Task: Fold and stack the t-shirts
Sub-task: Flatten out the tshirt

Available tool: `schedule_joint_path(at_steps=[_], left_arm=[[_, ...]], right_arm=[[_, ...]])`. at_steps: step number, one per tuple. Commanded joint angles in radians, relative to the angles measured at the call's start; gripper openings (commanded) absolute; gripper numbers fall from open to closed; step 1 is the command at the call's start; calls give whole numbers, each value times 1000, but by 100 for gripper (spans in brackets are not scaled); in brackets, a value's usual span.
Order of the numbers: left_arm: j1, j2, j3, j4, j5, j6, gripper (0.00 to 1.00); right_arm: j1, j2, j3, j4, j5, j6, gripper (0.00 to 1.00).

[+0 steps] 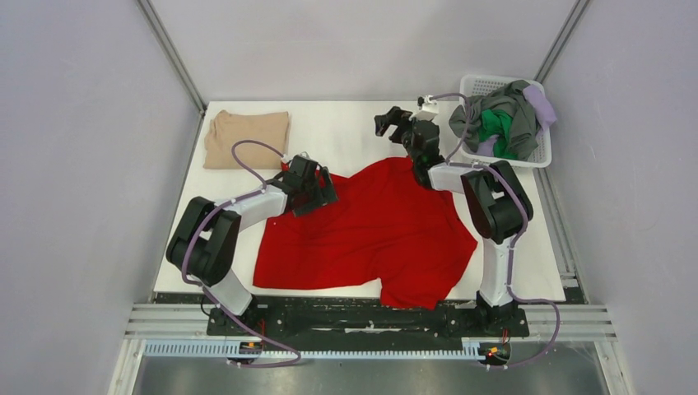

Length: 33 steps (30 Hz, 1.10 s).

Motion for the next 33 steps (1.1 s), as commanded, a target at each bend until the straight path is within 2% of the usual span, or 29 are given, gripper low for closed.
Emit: schedule_joint_path(at_steps=[1, 4, 6, 10, 14, 18, 20, 23, 25, 29, 31, 33], left_arm=[[7, 18, 7, -7, 4, 37, 100], [7, 13, 22, -4, 8, 37, 100], [7, 9, 23, 5, 11, 36, 100], [7, 10, 24, 13, 27, 40, 100], [7, 19, 28, 12, 34, 45, 100], [6, 25, 29, 12, 31, 47, 100], [7, 29, 30, 10, 28, 50, 100], [7, 32, 33, 2, 20, 56, 100], [7, 32, 32, 0, 20, 56, 100], [8, 25, 32, -6, 14, 57, 100], [9, 13, 32, -10, 7, 59, 100], [9, 1, 34, -15, 1, 61, 100]], right_arm=[[-6, -107, -39, -137, -19, -142, 98], [-5, -242, -123, -325, -66, -205, 98], [-3, -333, -237, -417, -99, -220, 99], [1, -484, -490, -353, -110, -173, 98], [4, -475, -563, -288, -166, -149, 98], [4, -363, -470, -270, -183, -139, 99], [4, -298, -406, -206, -160, -135, 99], [4, -164, -197, -200, -50, -172, 98], [3, -68, -19, -242, 23, -208, 98], [-2, 82, 318, -449, 140, -274, 98], [-7, 103, 391, -518, 163, -320, 98], [-10, 78, 382, -556, 119, -368, 98]])
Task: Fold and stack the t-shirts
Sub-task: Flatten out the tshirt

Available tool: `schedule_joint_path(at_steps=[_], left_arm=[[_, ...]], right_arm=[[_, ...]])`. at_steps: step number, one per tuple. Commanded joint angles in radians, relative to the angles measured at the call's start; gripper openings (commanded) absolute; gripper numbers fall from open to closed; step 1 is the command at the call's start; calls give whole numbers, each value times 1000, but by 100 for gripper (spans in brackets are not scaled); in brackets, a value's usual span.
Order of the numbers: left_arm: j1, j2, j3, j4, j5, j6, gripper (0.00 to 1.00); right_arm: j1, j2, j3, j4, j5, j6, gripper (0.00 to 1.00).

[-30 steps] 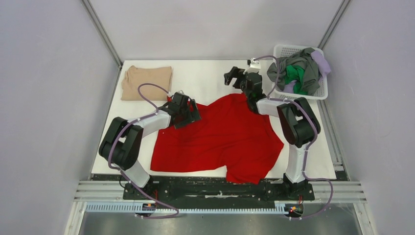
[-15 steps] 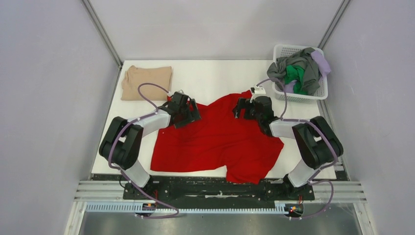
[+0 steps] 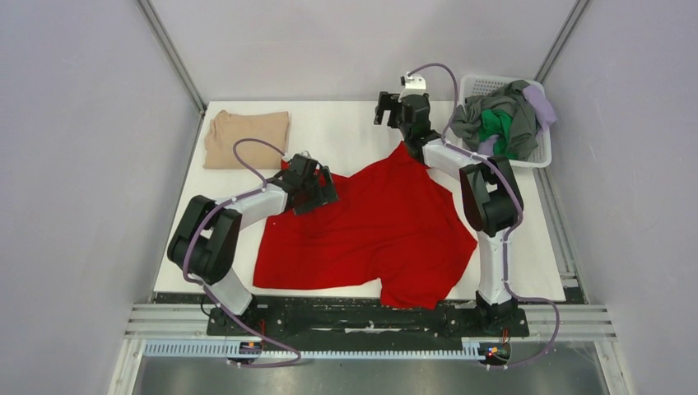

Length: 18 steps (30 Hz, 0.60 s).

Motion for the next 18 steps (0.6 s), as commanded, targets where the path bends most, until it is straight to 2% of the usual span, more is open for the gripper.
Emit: schedule_joint_path(at_steps=[1, 4, 7, 10, 12, 15, 16, 18], left_arm=[[4, -17, 19, -16, -21, 41, 100], [4, -30, 31, -20, -31, 43, 100], [4, -33, 52, -29, -34, 49, 100], [4, -29, 64, -27, -32, 48, 100], [4, -24, 65, -19, -40, 42, 100], [6, -13, 77, -27, -28, 49, 100], [5, -10, 75, -26, -29, 51, 100], [5, -4, 78, -27, -27, 50, 100]], right_arm=[[-9, -47, 33, -143, 37, -136, 98], [-9, -167, -108, -167, 13, -185, 98], [-18, -273, -232, -275, 35, -199, 98], [-50, -363, -315, -339, 27, -94, 98], [-64, -433, -427, -306, -33, 7, 98], [-60, -480, -588, -143, -175, 49, 98], [-53, -475, -609, -112, -233, 45, 98], [-34, -440, -602, -116, -228, 34, 98]])
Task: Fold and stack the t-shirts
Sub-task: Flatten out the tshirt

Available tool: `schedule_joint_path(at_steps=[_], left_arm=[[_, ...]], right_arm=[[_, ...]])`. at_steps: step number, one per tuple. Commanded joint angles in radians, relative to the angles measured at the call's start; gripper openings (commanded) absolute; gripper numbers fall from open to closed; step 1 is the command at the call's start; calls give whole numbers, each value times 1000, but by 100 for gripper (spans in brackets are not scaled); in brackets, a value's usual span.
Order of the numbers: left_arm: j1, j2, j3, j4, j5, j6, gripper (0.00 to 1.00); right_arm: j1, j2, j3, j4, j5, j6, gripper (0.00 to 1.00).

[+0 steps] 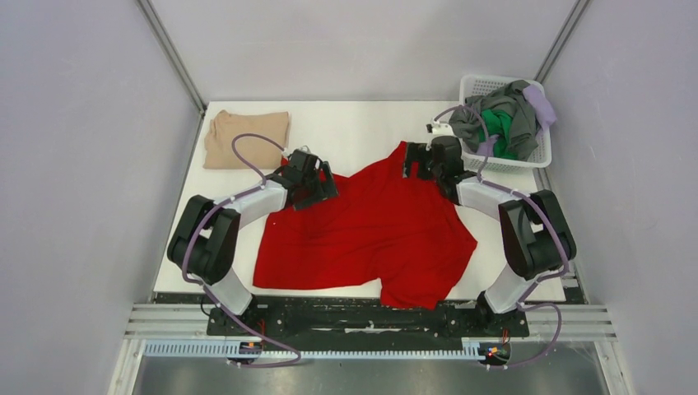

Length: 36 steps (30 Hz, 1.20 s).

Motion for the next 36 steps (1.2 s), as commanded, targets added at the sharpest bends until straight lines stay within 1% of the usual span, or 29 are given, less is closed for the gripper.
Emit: schedule_joint_path(at_steps=[1, 5, 8, 15, 18, 21, 23, 26, 28, 29, 31, 33, 36], left_arm=[[4, 0, 39, -1, -2, 39, 100], [4, 6, 37, 1, 0, 37, 100], [4, 16, 36, 4, 1, 36, 100], [6, 31, 39, -8, -13, 47, 100], [12, 41, 41, -12, -27, 50, 100], [29, 59, 49, -18, -25, 46, 100], [43, 69, 58, -14, -23, 40, 100], [68, 85, 82, 0, -13, 33, 100], [92, 106, 113, -1, -20, 28, 100], [107, 114, 127, -12, -11, 26, 100], [136, 122, 135, -15, 12, 22, 100], [153, 113, 124, -19, 16, 20, 100], [164, 85, 97, -33, 8, 22, 100]], right_arm=[[41, 50, -21, 87, -120, 40, 99], [58, 117, 3, 130, -90, 39, 99], [67, 194, 78, 144, 3, 17, 99], [67, 349, 243, 215, 153, 1, 99], [67, 407, 319, 227, 175, -33, 98], [66, 478, 405, 180, 149, -55, 98], [66, 505, 426, 168, 125, -47, 98], [66, 501, 388, 159, 96, -35, 98], [60, 458, 321, 145, 100, -16, 98], [53, 423, 265, 147, 113, -6, 98], [32, 361, 199, 52, 114, 47, 98], [7, 289, 103, -8, 99, 87, 99], [-7, 162, -53, -31, 142, 116, 99]])
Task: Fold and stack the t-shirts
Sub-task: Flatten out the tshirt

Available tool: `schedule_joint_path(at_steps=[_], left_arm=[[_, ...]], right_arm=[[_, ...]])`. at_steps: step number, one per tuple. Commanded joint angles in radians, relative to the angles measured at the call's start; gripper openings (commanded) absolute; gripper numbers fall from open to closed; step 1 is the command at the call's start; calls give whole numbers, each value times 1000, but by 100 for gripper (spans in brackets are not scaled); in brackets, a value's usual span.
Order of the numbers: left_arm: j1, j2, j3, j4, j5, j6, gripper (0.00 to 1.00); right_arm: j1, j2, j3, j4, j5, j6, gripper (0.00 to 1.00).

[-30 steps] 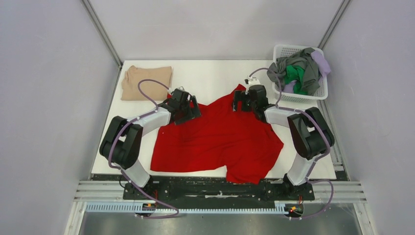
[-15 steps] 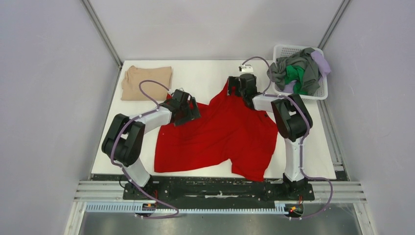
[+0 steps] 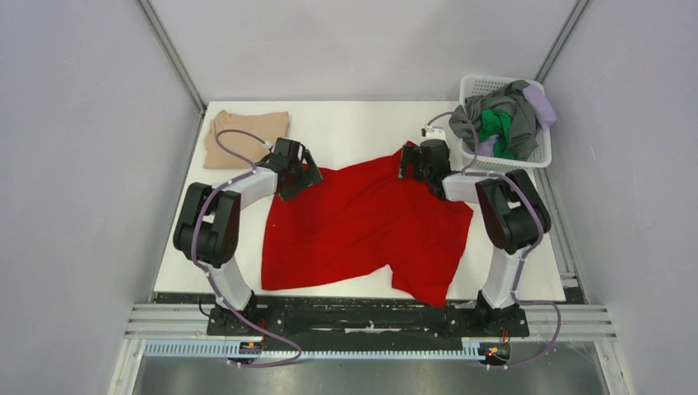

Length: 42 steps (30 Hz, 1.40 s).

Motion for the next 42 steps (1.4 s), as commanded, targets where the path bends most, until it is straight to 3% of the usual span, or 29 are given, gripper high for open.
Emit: schedule_joint_path(at_steps=[1, 5, 9, 14, 17, 20, 24, 27, 36, 39, 42], left_arm=[[17, -39, -24, -18, 4, 18, 100], [18, -93, -80, -30, 13, 13, 100], [18, -133, -69, -27, 64, 36, 100], [-2, -168, -38, -5, 123, 84, 100], [-17, -166, -34, 10, 157, 108, 100], [-38, -158, -39, 22, 183, 135, 100], [-85, -160, -46, 31, 199, 163, 100], [-126, -163, -55, 38, 217, 181, 100], [-192, -182, -98, 30, 230, 206, 100], [-213, -173, -111, 29, 234, 200, 100], [-220, -160, -123, 21, 233, 203, 100]], right_arm=[[-32, -169, -209, -168, 45, 93, 99], [-28, -324, -337, -152, -23, 74, 99], [-12, -403, -306, -102, -26, -62, 98], [10, -405, -154, -157, -165, -657, 99], [8, -354, 18, -354, -233, -947, 98], [-5, -257, 219, -606, -290, -1124, 99], [-37, -144, 369, -855, -336, -1244, 90], [-56, -84, 406, -937, -328, -1275, 84], [-102, -12, 425, -993, -308, -1283, 66], [-112, -9, 424, -993, -303, -1284, 51], [-117, -9, 420, -994, -304, -1286, 29]])
